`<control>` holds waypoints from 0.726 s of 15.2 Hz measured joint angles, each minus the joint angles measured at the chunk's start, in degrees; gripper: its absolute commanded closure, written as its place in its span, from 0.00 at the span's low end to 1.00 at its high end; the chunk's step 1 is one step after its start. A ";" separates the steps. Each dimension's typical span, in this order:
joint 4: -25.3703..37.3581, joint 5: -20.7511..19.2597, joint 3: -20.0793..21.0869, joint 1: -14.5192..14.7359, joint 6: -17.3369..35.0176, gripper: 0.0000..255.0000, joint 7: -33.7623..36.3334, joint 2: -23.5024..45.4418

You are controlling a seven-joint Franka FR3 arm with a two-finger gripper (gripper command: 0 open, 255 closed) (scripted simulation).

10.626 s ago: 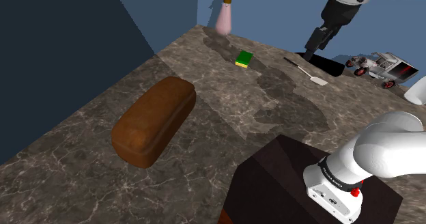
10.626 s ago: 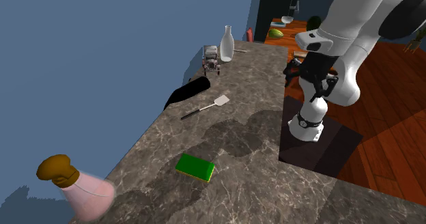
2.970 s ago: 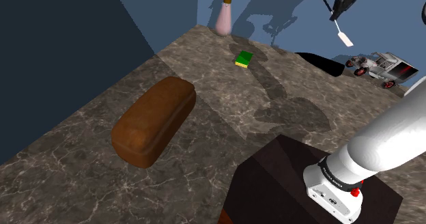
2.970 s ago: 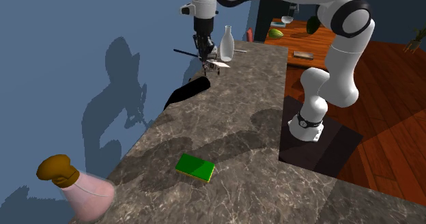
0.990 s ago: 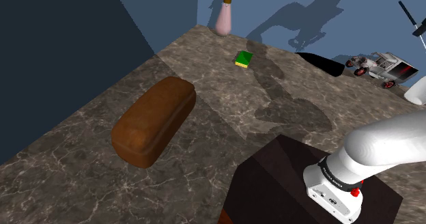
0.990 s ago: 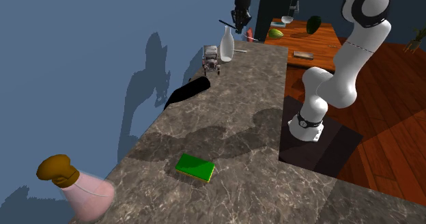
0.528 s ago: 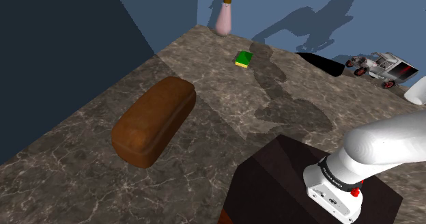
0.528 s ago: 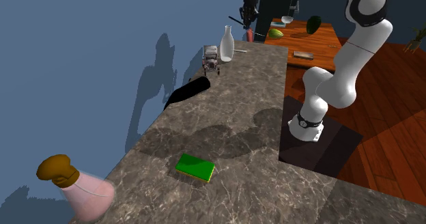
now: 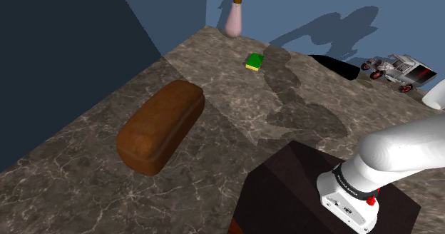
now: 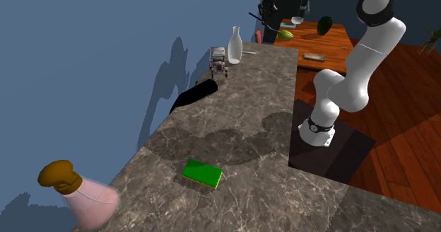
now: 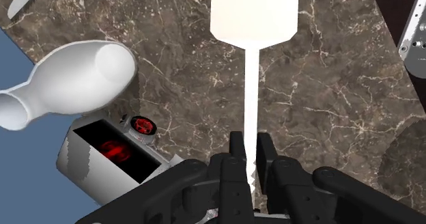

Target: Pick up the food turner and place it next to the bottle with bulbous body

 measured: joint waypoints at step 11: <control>-6.52 -1.56 -2.52 -1.11 6.14 1.00 -2.14 -1.39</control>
